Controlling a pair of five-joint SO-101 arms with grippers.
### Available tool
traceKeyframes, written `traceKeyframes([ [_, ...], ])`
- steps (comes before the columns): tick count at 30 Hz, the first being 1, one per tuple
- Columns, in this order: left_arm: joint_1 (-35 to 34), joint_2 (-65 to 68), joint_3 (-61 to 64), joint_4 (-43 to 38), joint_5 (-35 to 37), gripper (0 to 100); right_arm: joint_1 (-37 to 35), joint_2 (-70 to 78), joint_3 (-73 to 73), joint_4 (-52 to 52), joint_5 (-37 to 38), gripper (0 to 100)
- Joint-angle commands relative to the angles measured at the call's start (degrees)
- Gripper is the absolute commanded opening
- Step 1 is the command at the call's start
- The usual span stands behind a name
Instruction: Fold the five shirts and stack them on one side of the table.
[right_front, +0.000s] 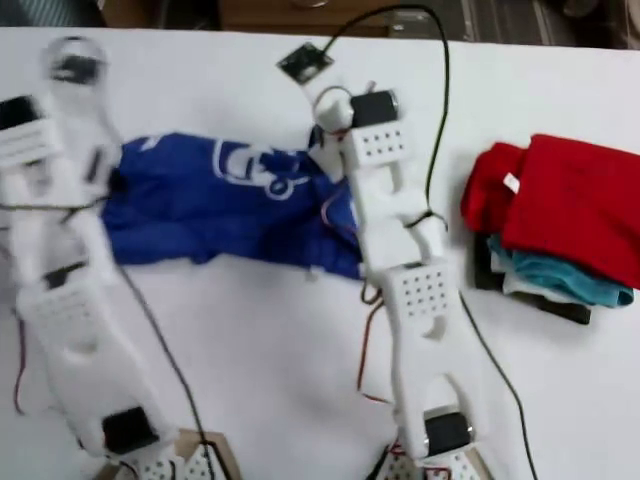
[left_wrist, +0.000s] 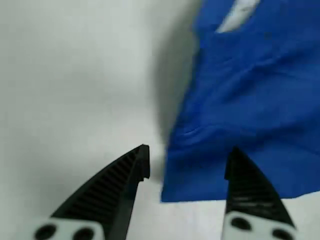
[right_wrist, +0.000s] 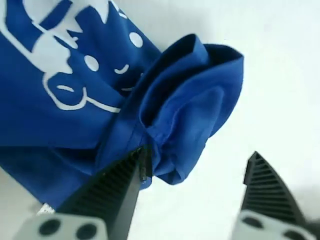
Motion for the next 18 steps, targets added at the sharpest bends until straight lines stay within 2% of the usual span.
traceKeyframes([
  [1,4.4,3.43,-2.51,-0.7,-0.09,27,-0.75,-6.55,3.87,0.13,-0.09,30.5],
  [7,3.34,11.34,-2.51,-3.25,-0.09,27,-0.75,-6.37,11.25,-1.1,-0.09,30.5],
  [13,-0.44,12.48,-2.95,-2.9,-0.18,27,-0.75,-6.37,19.6,-7.25,0.0,30.0],
  [15,-2.99,12.84,-5.41,-2.64,-0.18,27,-0.57,-6.37,21.63,-8.22,0.0,25.5],
  [18,-7.56,13.27,-8.57,-2.99,-0.62,27,0.22,-6.37,22.59,-9.19,0.26,12.2],
])
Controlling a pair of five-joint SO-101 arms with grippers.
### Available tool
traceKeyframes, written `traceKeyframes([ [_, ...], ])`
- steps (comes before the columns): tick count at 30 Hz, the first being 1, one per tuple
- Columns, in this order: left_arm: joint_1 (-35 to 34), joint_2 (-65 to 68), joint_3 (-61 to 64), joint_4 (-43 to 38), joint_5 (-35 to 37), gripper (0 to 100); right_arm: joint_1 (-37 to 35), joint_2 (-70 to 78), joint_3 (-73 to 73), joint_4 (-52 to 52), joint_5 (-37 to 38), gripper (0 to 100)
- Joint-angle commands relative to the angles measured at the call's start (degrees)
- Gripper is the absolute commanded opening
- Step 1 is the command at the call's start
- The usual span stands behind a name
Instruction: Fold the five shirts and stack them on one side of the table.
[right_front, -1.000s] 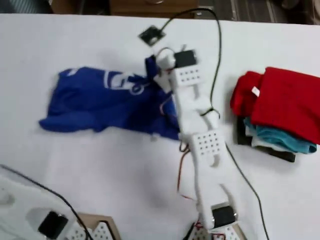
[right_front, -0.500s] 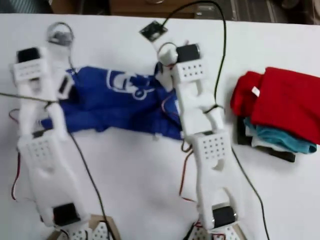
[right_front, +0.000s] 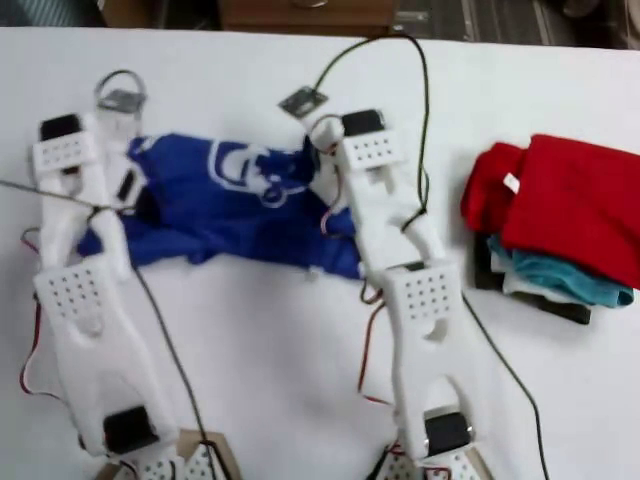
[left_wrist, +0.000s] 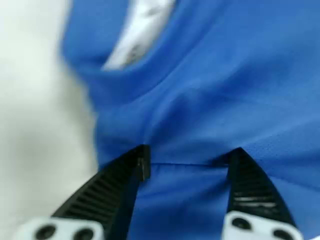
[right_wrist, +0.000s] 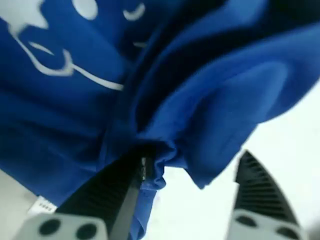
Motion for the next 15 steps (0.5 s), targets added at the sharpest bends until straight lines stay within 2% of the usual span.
traceKeyframes([
  [1,-7.3,-0.35,-4.53,-0.62,-0.79,26,0.92,-4.62,-0.09,-1.01,0.97,7.0],
  [3,-9.49,-0.35,-5.05,-1.67,-3.25,21,1.45,-4.7,-0.26,-1.45,2.99,1.2],
  [8,-14.07,-0.97,-5.23,-4.22,-6.07,2,4.09,-5.14,-0.26,-1.27,5.89,1.9],
  [15,-18.99,-1.05,-13.76,-1.41,-6.07,5,7.43,-6.29,-2.73,-1.27,5.89,2.1],
])
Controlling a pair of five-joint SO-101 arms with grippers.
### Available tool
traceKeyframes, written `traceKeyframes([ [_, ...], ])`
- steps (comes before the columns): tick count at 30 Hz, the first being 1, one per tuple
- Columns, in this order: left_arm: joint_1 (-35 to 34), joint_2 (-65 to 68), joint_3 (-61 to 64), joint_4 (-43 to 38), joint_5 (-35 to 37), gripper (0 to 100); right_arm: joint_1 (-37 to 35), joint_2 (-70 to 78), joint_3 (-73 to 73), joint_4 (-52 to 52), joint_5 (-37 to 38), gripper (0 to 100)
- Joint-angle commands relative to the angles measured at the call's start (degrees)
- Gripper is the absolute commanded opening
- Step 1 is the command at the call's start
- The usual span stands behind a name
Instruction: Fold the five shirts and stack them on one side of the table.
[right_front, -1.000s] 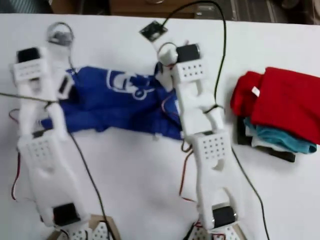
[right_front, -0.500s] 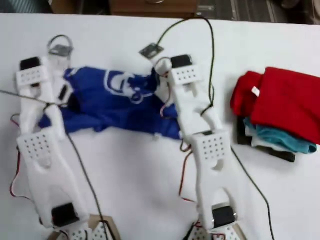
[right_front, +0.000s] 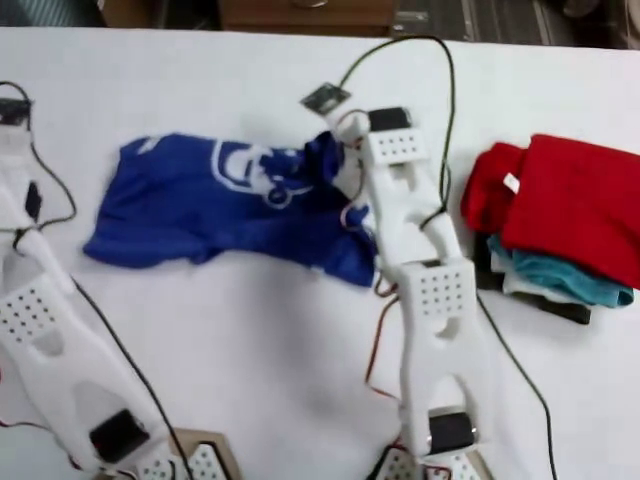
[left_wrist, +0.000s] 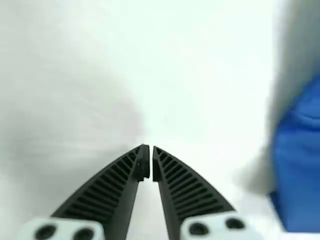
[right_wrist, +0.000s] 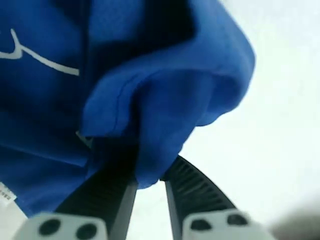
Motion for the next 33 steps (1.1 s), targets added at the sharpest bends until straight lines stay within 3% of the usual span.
traceKeyframes([
  [1,-3.96,-1.05,-8.13,1.49,-0.26,5,2.59,-6.9,-4.4,-0.31,0.09,2.1],
  [5,-9.41,-0.79,-15.25,1.85,2.73,5,1.89,-10.68,-11.52,1.89,0.35,3.7],
  [9,-14.42,-0.7,-18.33,1.85,7.3,5,-6.29,-13.05,-13.89,8.4,2.2,19.9],
  [14,-20.66,-0.44,-18.07,1.85,9.67,5,-15.16,-14.73,-14.51,8.57,7.82,36.7],
  [25,-29.45,-0.35,-18.07,1.85,9.41,5,-35.47,-9.8,-14.33,6.11,8.0,36.9],
  [33,-34.81,-0.35,-18.07,1.85,9.41,5,-41.8,3.56,-14.51,-5.76,7.65,36.9],
])
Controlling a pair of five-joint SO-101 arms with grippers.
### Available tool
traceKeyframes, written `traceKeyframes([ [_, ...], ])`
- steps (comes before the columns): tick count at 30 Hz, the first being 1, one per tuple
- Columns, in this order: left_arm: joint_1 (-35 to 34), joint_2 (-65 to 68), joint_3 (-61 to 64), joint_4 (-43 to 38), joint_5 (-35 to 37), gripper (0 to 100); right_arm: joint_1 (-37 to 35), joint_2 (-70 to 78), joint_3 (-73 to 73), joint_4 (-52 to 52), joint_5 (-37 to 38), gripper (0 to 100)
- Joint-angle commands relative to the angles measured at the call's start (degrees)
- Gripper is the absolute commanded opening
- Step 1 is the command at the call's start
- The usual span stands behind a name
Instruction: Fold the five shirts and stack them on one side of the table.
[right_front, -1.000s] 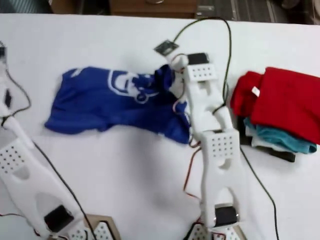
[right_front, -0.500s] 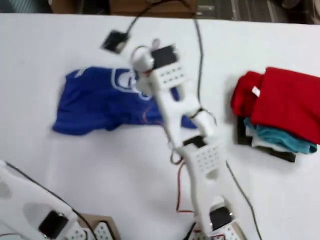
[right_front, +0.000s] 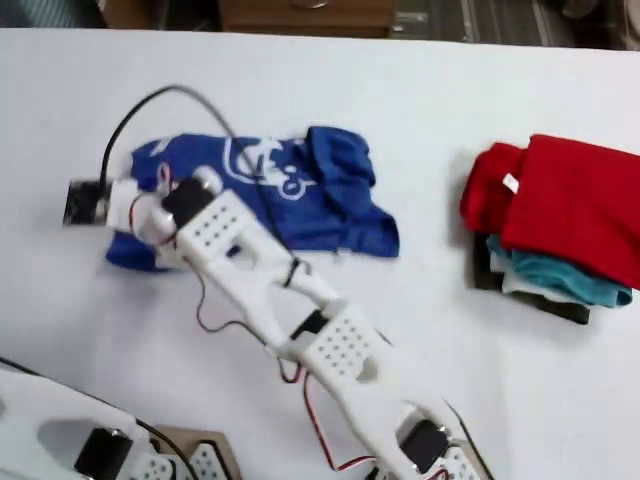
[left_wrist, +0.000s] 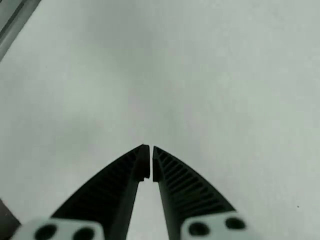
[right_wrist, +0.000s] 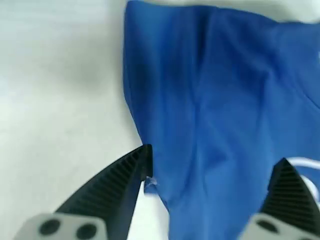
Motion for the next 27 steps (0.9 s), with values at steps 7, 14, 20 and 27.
traceKeyframes([
  [7,-5.01,-0.53,-2.42,2.2,0.26,5,-6.55,6.02,-2.55,-3.56,0.0,36.9],
  [14,-4.84,-0.53,-2.42,4.66,0.26,5,-1.54,8.75,-2.55,-3.56,0.0,12.0],
  [20,-4.57,-0.53,-2.33,5.1,0.26,5,4.0,8.57,-2.9,-3.74,0.0,2.2],
  [27,-4.4,-0.35,-2.33,5.1,0.26,5,6.29,7.16,-12.92,0.66,0.0,1.9],
])
